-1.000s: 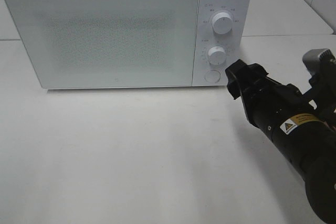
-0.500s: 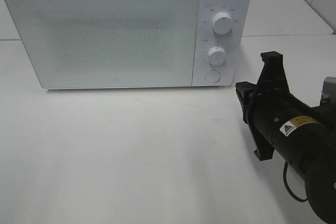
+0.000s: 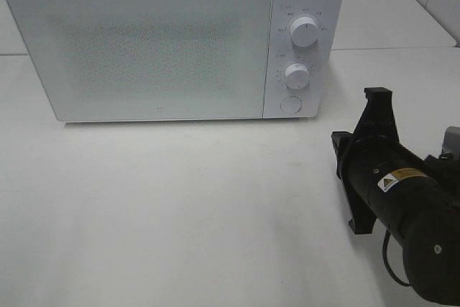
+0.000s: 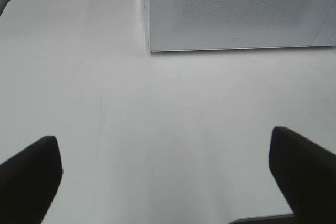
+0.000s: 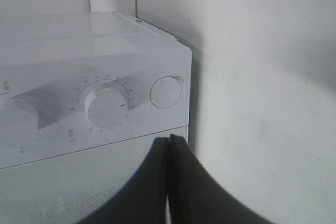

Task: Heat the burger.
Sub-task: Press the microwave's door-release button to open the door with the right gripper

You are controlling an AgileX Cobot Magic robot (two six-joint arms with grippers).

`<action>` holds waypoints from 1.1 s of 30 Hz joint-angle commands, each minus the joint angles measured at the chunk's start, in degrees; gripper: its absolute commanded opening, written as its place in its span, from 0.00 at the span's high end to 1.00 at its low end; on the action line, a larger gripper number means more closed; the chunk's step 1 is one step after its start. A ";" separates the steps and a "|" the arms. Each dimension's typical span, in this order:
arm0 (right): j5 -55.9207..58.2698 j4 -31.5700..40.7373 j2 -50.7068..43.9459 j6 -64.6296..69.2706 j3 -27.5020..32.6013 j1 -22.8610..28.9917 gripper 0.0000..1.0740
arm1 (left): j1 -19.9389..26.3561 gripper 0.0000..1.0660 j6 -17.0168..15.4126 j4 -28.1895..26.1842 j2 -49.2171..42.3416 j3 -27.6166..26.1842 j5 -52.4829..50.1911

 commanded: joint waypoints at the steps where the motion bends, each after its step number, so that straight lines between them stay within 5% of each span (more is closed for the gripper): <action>1: 0.23 -0.57 1.78 1.55 -1.78 0.00 1.00 | 0.17 0.05 0.11 0.06 -1.32 0.17 -0.86; 33: 11.46 -13.35 17.93 1.95 -24.64 -13.69 0.99 | 0.17 0.05 0.11 0.06 -1.32 0.17 -0.86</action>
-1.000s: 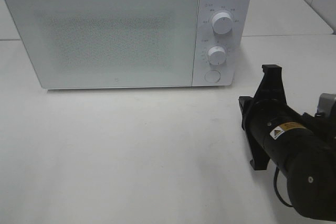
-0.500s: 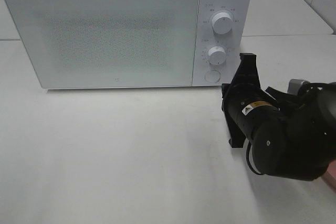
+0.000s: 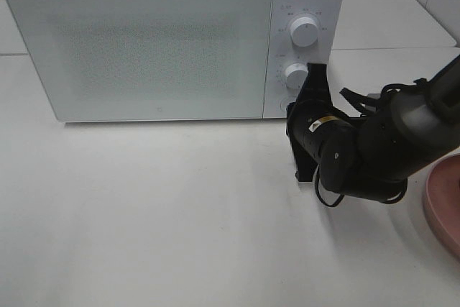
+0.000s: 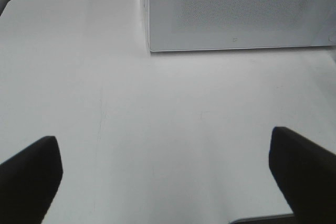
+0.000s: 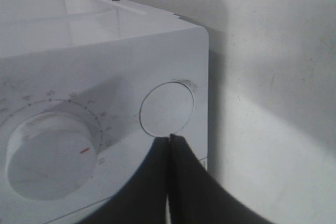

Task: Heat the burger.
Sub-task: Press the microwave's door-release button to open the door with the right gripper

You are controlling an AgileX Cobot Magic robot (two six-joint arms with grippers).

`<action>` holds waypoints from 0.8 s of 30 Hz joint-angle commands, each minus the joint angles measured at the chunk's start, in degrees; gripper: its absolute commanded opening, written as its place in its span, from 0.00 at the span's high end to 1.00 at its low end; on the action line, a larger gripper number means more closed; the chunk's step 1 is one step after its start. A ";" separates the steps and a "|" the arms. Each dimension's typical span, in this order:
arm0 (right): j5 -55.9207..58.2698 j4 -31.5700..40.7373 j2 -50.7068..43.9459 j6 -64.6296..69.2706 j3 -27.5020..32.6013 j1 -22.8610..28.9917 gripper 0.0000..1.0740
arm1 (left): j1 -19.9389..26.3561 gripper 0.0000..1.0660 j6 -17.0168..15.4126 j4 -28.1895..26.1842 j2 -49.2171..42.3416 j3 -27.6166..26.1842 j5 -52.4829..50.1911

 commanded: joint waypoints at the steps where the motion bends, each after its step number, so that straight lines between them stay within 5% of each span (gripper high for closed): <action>1: 0.86 -1.03 0.97 0.00 -1.55 -0.57 0.99 | 0.17 0.05 0.11 0.00 -1.32 0.17 -0.86; 24: -2.12 -3.38 5.27 -0.23 -7.10 -3.55 1.00 | 0.17 0.05 0.11 0.00 -0.97 0.17 -0.86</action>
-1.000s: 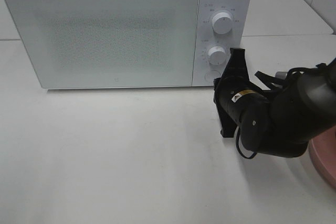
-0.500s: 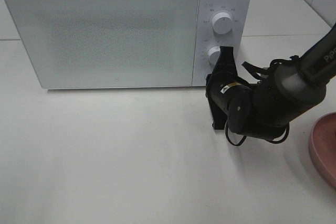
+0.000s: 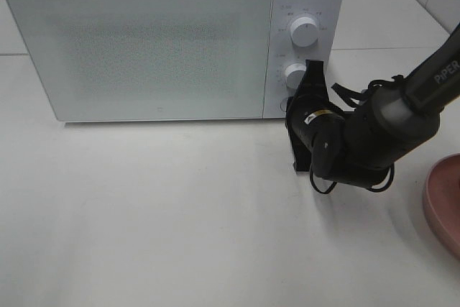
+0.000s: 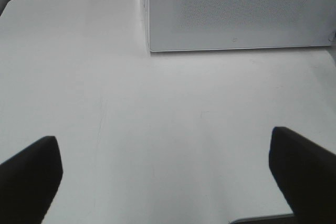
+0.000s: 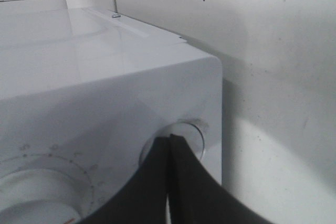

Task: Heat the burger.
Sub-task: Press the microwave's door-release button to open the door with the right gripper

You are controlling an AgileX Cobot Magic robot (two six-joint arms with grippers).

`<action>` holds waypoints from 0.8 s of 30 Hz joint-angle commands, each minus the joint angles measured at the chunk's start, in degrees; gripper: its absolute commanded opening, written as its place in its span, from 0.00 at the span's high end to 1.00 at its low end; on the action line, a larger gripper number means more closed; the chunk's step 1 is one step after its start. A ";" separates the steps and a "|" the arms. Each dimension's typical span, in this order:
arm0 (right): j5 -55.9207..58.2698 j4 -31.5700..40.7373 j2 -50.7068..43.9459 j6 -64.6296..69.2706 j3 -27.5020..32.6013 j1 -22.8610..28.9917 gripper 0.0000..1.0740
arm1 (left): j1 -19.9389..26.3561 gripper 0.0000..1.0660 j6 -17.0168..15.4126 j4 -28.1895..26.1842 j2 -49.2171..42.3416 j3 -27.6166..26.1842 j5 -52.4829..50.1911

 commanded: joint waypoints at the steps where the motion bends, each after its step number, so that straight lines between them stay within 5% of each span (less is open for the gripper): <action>1: -1.89 -1.72 0.11 -0.23 -1.43 -0.17 1.00 | 0.17 0.05 0.11 0.00 -0.97 0.17 -0.86; 24: -14.27 -2.35 2.98 -1.66 -8.25 -2.18 1.00 | 0.17 0.05 0.11 0.00 -0.97 0.17 -0.86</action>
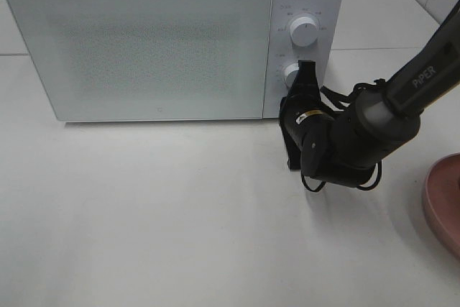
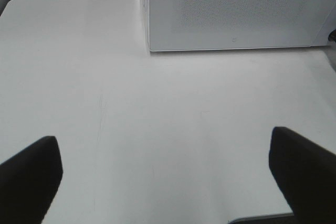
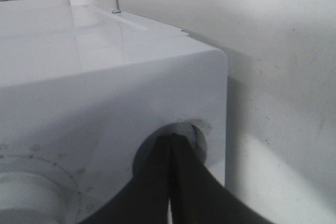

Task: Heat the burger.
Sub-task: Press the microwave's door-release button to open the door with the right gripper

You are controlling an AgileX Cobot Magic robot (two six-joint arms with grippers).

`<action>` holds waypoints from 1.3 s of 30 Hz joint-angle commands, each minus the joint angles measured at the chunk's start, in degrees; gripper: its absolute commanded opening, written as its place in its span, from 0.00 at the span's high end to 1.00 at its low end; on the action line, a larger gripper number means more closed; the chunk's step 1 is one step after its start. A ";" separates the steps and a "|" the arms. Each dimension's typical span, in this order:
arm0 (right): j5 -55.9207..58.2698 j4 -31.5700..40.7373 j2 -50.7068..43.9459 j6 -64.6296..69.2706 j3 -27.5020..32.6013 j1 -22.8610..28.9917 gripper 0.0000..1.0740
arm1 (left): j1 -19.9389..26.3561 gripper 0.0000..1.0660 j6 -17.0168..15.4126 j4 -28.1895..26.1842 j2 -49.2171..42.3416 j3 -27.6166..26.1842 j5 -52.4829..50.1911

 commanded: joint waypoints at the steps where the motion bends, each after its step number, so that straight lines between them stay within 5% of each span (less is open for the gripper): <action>1: -12.66 -3.44 -0.29 -0.46 -4.53 -2.29 1.00 | 0.17 0.05 0.11 0.00 -0.97 0.17 -0.86; 26: -14.27 -2.86 -0.34 0.46 -3.15 -2.06 1.00 | 0.17 0.05 0.11 0.00 -0.97 0.17 -0.86; 39: -9.45 0.69 -2.98 -1.78 0.97 2.35 1.00 | 0.17 0.05 0.11 0.00 -0.97 0.17 -0.86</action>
